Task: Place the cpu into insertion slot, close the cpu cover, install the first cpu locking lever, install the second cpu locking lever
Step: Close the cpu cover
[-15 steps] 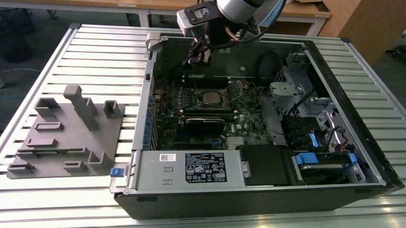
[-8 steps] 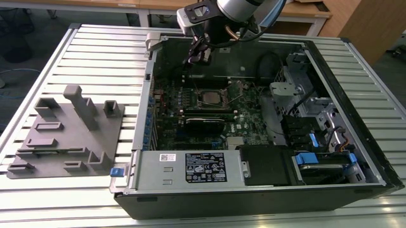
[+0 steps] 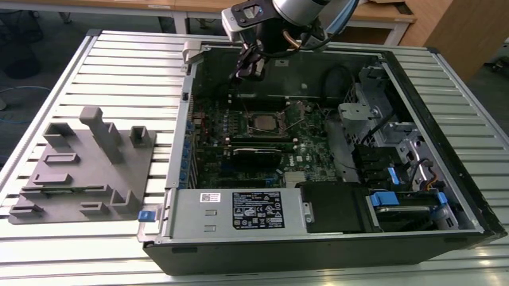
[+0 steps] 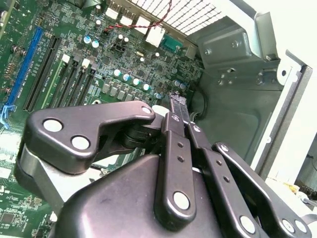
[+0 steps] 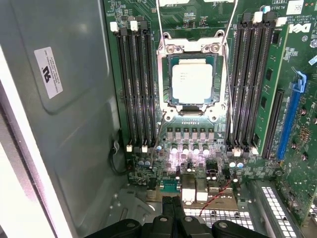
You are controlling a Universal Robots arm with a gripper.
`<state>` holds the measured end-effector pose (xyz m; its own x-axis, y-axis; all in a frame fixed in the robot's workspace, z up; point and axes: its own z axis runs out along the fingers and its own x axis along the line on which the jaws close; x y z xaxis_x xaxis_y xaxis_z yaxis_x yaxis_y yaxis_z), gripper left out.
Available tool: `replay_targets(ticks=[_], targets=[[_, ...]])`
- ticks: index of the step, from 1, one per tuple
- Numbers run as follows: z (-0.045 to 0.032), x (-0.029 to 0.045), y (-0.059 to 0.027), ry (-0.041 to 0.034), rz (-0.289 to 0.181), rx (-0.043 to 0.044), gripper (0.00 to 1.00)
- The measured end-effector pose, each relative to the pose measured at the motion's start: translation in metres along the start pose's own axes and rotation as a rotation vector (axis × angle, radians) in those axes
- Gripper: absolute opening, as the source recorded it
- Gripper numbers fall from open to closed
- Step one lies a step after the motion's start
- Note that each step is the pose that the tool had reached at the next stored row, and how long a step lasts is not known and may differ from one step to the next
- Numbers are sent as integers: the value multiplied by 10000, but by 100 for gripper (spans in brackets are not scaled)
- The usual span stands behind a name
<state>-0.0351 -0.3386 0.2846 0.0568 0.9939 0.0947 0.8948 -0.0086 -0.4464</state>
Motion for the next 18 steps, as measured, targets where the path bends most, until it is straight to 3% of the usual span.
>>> replay_targets(ticks=[18], targets=[[-63, 7, -31, 0, 0, 0, 11]])
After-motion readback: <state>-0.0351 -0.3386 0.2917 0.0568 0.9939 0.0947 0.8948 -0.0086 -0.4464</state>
